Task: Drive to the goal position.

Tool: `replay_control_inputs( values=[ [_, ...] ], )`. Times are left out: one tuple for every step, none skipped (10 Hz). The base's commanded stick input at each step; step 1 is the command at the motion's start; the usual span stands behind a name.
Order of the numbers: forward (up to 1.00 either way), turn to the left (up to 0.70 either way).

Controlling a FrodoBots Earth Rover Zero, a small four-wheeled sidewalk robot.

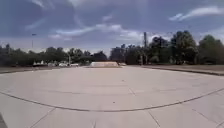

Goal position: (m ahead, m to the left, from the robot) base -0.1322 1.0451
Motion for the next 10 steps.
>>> replay_control_inputs(
  values=[
    [0.70, 0.00],
    [0.70, 0.00],
    [0.70, 0.00],
    [0.70, 0.00],
    [0.70, 0.00],
    [0.70, 0.00],
    [0.70, 0.00],
    [0.70, 0.00],
    [0.70, 0.03],
    [0.70, 0.07]
  ],
)
